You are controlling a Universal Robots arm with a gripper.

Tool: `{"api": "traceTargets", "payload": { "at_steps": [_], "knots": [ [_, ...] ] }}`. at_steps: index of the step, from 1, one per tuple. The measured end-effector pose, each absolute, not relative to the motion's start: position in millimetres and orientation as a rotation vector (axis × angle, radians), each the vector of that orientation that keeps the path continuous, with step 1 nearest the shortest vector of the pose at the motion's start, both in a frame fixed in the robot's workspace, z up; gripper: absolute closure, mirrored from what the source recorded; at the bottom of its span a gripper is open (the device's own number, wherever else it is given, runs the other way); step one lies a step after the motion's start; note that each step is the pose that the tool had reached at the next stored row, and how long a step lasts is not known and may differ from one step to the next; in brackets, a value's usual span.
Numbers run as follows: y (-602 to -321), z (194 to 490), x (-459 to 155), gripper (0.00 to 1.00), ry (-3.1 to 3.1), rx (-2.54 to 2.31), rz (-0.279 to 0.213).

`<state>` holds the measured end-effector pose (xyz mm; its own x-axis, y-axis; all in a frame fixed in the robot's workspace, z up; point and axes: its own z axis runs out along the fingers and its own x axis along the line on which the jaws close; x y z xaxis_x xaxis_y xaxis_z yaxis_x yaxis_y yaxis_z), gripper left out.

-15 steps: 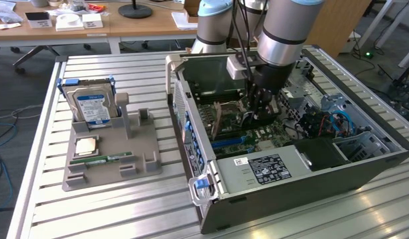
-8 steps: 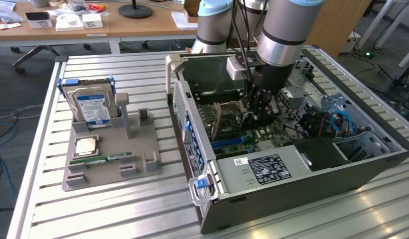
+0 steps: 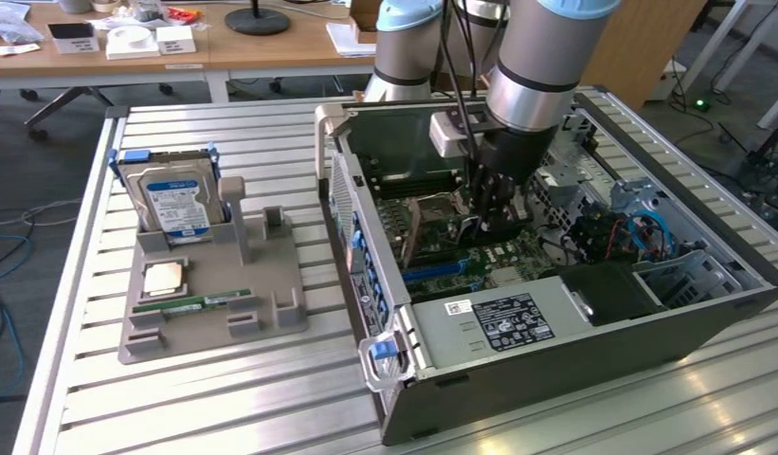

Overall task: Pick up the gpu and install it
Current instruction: 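Insert the gpu into the slot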

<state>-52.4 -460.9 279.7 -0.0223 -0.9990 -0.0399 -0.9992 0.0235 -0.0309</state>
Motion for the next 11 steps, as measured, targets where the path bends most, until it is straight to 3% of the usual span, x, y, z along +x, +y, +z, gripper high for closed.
{"api": "traceTargets", "payload": {
  "at_steps": [11],
  "knots": [
    [-460.9, 278.6, -54.3, 0.74, 2.211, -2.161, 0.009]
  ]
}}
